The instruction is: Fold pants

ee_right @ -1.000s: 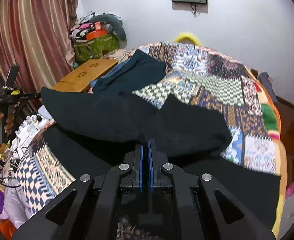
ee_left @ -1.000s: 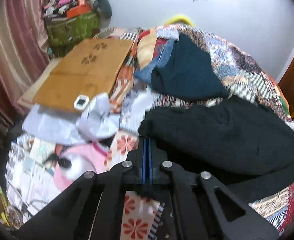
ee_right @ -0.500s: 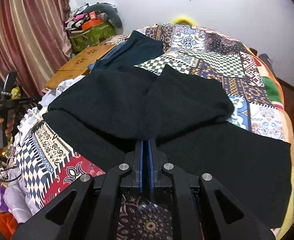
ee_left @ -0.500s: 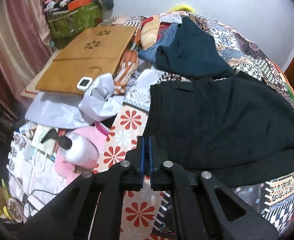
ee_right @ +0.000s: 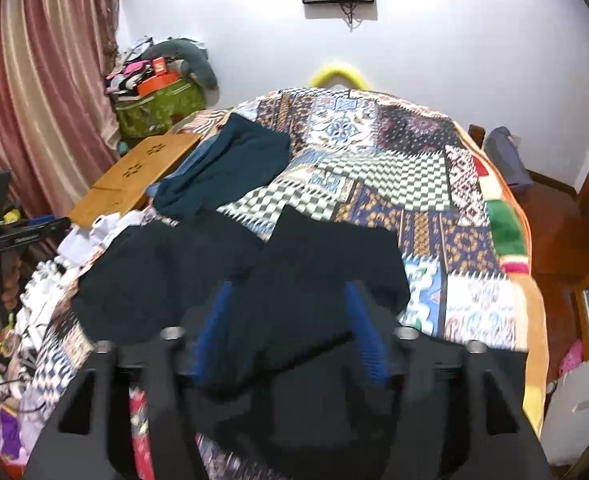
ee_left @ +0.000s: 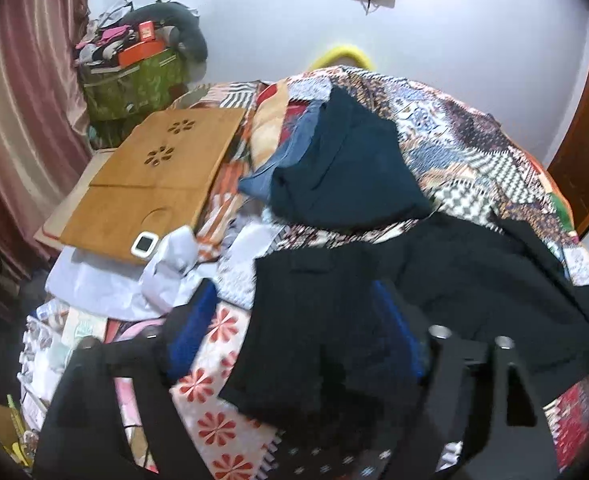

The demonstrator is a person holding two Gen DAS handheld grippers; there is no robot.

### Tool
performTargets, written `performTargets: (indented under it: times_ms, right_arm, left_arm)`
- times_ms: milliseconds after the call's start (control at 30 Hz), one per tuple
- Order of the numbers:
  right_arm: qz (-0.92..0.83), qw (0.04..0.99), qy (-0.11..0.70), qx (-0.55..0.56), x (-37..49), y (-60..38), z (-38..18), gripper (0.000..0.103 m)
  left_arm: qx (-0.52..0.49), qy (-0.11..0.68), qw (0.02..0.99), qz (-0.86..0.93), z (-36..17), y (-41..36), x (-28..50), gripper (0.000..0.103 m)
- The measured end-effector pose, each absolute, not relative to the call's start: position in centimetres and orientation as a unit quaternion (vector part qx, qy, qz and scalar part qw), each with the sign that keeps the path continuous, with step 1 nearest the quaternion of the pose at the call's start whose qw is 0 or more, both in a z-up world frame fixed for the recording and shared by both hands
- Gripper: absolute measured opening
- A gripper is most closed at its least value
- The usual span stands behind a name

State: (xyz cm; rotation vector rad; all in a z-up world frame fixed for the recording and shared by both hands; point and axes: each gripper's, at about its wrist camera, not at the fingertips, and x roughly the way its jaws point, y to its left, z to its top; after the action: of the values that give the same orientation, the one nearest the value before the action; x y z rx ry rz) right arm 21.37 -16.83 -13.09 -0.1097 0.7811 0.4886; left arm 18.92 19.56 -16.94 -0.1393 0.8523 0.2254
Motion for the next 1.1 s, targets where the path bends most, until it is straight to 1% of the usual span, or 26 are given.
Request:
performTargets:
  times_ms: [33, 167, 367, 600, 767, 867, 933, 967, 1033, 1067, 1100]
  right_arm:
    - [0.235, 0.892, 0.382, -0.054, 22.2, -16.6, -13.2, 0.060]
    - [0.242, 0.882, 0.401, -0.052, 25.1, -15.3, -14.2, 0.061]
    - [0.255, 0.861, 0.439, -0.047, 29.7, -13.0, -16.4, 0.061]
    - [0.267, 0.820, 0.504, -0.045, 35.4, -9.7, -20.2, 0.061]
    - [0.260, 0.794, 0.545, -0.068, 38.7, -8.0, -23.2, 0.061]
    - [0.258, 0.784, 0.563, -0.046, 39.9, -8.1, -25.0, 0.061]
    - [0.253, 0.791, 0.556, -0.032, 39.9, -8.4, -25.2, 0.050]
    - [0.249, 0.796, 0.550, -0.032, 39.8, -8.6, -25.2, 0.037]
    - [0.255, 0.800, 0.542, -0.016, 39.4, -9.3, -25.1, 0.025]
    - [0.256, 0.801, 0.541, -0.007, 39.3, -9.8, -24.8, 0.009]
    - [0.256, 0.802, 0.539, -0.001, 39.2, -10.1, -24.6, 0.007]
  left_arm:
    - [-0.068, 0.410, 0.903, 0.109, -16.8, 19.4, 19.3, 0.096]
    - [-0.051, 0.404, 0.907, 0.110, -16.5, 18.4, 21.7, 0.100]
    - [-0.034, 0.427, 0.899, 0.094, -17.7, 17.0, 25.6, 0.100]
    - [-0.028, 0.453, 0.888, 0.072, -20.2, 15.2, 29.4, 0.100]
    - [-0.015, 0.466, 0.883, 0.058, -21.9, 14.0, 31.0, 0.100]
    - [-0.008, 0.477, 0.877, 0.054, -22.9, 13.3, 31.2, 0.100]
    - [0.000, 0.483, 0.874, 0.047, -23.4, 12.8, 31.0, 0.100]
    - [0.006, 0.485, 0.873, 0.044, -23.6, 12.5, 30.9, 0.100]
    - [0.015, 0.485, 0.873, 0.041, -23.8, 12.0, 30.8, 0.100]
    - [0.019, 0.486, 0.873, 0.039, -23.8, 11.7, 30.6, 0.100]
    - [0.021, 0.487, 0.872, 0.037, -23.8, 11.5, 30.5, 0.100]
